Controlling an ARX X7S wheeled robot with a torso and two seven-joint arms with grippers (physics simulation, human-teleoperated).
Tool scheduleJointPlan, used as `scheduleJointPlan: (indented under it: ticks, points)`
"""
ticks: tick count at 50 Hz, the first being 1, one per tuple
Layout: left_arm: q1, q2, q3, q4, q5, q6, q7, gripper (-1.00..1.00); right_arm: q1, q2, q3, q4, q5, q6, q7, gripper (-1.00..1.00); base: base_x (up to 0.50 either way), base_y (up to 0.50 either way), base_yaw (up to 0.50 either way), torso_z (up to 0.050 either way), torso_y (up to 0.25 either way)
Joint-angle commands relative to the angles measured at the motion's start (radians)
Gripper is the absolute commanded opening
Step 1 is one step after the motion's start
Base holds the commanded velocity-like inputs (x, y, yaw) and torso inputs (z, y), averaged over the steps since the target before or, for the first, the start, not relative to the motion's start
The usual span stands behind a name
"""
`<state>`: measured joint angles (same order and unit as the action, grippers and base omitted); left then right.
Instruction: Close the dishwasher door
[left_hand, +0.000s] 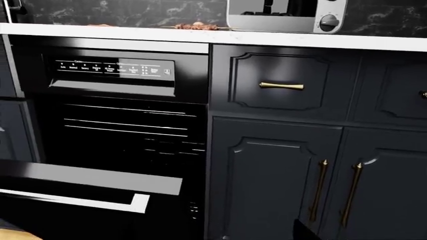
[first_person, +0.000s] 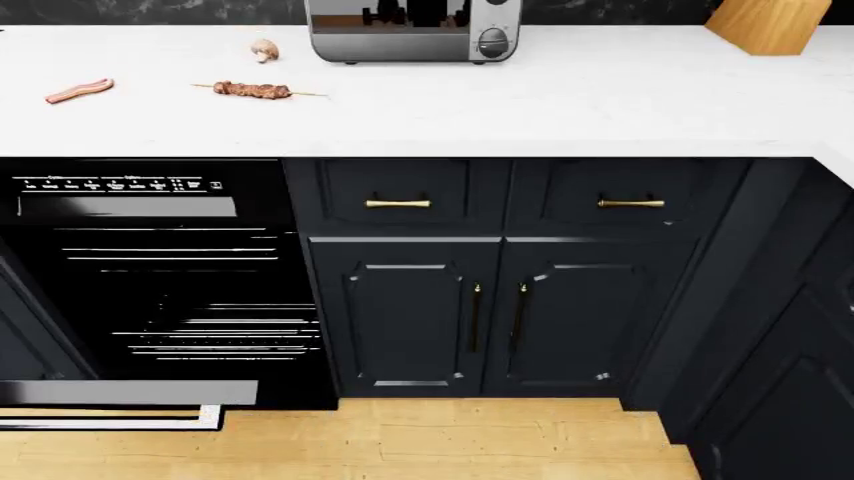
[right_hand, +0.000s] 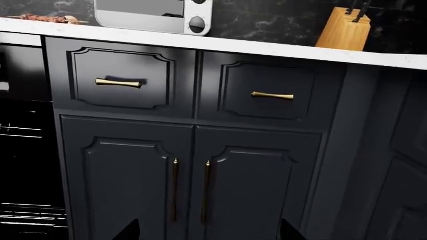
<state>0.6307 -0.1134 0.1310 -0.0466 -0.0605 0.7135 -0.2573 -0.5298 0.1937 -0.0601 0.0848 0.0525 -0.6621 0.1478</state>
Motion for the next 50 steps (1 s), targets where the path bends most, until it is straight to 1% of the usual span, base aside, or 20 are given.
scheduleJointPlan:
  ticks: [1,17,25,32,43,50]
  points:
    - [0.007,-0.009,0.011,-0.007,-0.003,0.012,-0.017,1.0,-0.003,0.009,-0.008,0.0,-0.007,0.015,0.005,1.0,0.0,0.0,0.0,0.0,0.0]
    - [0.005,-0.022,0.026,-0.008,-0.005,0.014,-0.035,1.0,-0.002,0.016,-0.016,0.0,-0.006,0.016,0.015,1.0,0.0,0.0,0.0,0.0,0.0]
    - [0.024,-0.034,0.029,0.031,-0.006,0.014,-0.046,1.0,-0.001,0.015,-0.018,-0.001,-0.031,0.002,0.029,1.0,0.0,0.0,0.0,0.0,0.0]
    - [0.016,-0.027,0.044,0.024,-0.009,0.024,-0.052,1.0,0.012,0.027,-0.023,0.02,-0.008,-0.002,0.018,1.0,0.0,0.0,0.0,-0.028,0.0]
    - [0.016,-0.038,0.052,0.027,-0.025,0.031,-0.061,1.0,0.018,0.032,-0.03,0.023,-0.004,0.002,0.021,1.0,0.0,0.0,0.0,0.0,0.0]
    - [0.025,-0.046,0.055,0.025,-0.029,0.042,-0.067,1.0,0.015,0.032,-0.034,0.021,-0.007,0.002,0.026,1.0,0.0,0.0,0.0,-0.019,0.0]
